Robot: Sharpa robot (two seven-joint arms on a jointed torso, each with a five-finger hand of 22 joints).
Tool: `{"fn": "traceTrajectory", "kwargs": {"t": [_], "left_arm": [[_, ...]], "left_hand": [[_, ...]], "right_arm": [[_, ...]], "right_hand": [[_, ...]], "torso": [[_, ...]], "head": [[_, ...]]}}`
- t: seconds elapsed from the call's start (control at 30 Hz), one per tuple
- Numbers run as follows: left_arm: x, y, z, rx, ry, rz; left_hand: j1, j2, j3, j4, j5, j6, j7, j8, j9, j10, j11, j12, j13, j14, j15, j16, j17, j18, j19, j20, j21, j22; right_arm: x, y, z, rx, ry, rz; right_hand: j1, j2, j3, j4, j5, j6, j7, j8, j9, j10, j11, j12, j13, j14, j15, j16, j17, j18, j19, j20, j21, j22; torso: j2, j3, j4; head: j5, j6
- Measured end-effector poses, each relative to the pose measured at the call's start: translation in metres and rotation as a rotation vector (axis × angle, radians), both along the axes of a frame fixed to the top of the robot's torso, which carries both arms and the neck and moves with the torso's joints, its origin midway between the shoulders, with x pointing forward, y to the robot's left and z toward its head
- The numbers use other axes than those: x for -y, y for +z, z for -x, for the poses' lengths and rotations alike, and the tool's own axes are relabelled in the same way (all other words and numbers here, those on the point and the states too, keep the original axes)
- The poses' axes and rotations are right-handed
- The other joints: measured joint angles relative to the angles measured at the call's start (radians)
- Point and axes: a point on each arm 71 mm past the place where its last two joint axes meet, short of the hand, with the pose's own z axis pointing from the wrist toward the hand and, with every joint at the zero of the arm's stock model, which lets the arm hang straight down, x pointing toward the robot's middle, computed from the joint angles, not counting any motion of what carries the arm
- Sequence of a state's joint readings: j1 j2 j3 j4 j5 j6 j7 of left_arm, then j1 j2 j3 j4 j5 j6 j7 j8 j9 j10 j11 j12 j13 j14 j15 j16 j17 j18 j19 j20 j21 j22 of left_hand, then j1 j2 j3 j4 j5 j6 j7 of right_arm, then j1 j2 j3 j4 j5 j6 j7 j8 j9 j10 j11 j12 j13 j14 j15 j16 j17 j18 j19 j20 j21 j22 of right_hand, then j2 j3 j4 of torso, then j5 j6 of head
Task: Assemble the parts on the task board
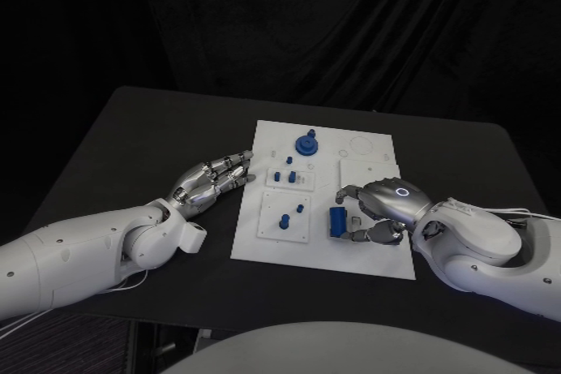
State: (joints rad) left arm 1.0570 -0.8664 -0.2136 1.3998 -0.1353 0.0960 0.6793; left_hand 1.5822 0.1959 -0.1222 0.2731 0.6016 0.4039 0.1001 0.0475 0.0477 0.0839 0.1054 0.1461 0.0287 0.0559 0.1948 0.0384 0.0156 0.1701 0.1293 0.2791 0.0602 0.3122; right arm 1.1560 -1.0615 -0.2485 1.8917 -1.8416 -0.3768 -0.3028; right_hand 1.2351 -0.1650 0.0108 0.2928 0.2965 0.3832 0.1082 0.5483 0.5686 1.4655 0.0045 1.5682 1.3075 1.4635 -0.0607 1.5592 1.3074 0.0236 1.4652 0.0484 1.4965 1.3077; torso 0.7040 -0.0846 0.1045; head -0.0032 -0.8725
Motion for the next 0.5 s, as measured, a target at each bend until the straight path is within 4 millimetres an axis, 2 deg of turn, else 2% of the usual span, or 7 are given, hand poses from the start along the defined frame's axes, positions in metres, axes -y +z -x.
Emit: {"fn": "traceTrajectory", "kwargs": {"t": [0.27,0.37,0.5], "left_arm": [[-0.0002,-0.0003,0.0003,-0.001,-0.001,0.001],[-0.0002,-0.0004,0.0004,-0.001,-0.001,0.001],[-0.0001,-0.0005,0.0005,-0.002,-0.002,0.001]], "left_hand": [[0.000,0.000,0.000,0.000,0.000,0.000,0.000,0.000,0.000,0.000,0.000,0.000,0.000,0.000,0.000,0.000,0.000,0.000,0.000,0.000,0.000,0.000],[0.000,0.000,0.000,0.000,0.000,0.000,0.000,0.000,0.000,0.000,0.000,0.000,0.000,0.000,0.000,0.000,0.000,0.000,0.000,0.000,0.000,0.000],[0.000,0.000,0.000,0.000,0.000,0.000,0.000,0.000,0.000,0.000,0.000,0.000,0.000,0.000,0.000,0.000,0.000,0.000,0.000,0.000,0.000,0.000]], "right_arm": [[-0.0005,-0.0002,0.0004,-0.001,0.001,0.000],[-0.0008,-0.0002,0.0003,-0.001,0.002,-0.001],[-0.0013,-0.0005,0.0000,-0.001,0.003,0.000]], "right_hand": [[-0.006,-0.006,-0.008,0.002,0.000,-0.012,0.002,0.011,-0.004,0.000,0.000,0.000,0.000,0.002,0.002,0.000,0.000,0.000,0.000,0.000,-0.006,0.000],[0.002,-0.012,-0.008,0.002,0.000,-0.019,0.002,0.027,-0.006,0.000,0.000,0.000,0.000,0.004,0.004,0.000,0.000,0.000,0.000,0.000,-0.006,0.000],[0.031,0.018,0.005,-0.002,-0.001,-0.019,0.002,0.062,-0.006,0.000,0.000,0.000,0.000,0.004,0.003,0.000,0.000,0.000,0.004,0.003,-0.010,0.000]], "torso": [[0.000,0.0005,-0.0001],[0.000,0.0006,-0.0001],[0.000,0.0007,-0.0001]], "head": [[0.002,0.000],[0.002,0.000],[0.002,0.000]]}}
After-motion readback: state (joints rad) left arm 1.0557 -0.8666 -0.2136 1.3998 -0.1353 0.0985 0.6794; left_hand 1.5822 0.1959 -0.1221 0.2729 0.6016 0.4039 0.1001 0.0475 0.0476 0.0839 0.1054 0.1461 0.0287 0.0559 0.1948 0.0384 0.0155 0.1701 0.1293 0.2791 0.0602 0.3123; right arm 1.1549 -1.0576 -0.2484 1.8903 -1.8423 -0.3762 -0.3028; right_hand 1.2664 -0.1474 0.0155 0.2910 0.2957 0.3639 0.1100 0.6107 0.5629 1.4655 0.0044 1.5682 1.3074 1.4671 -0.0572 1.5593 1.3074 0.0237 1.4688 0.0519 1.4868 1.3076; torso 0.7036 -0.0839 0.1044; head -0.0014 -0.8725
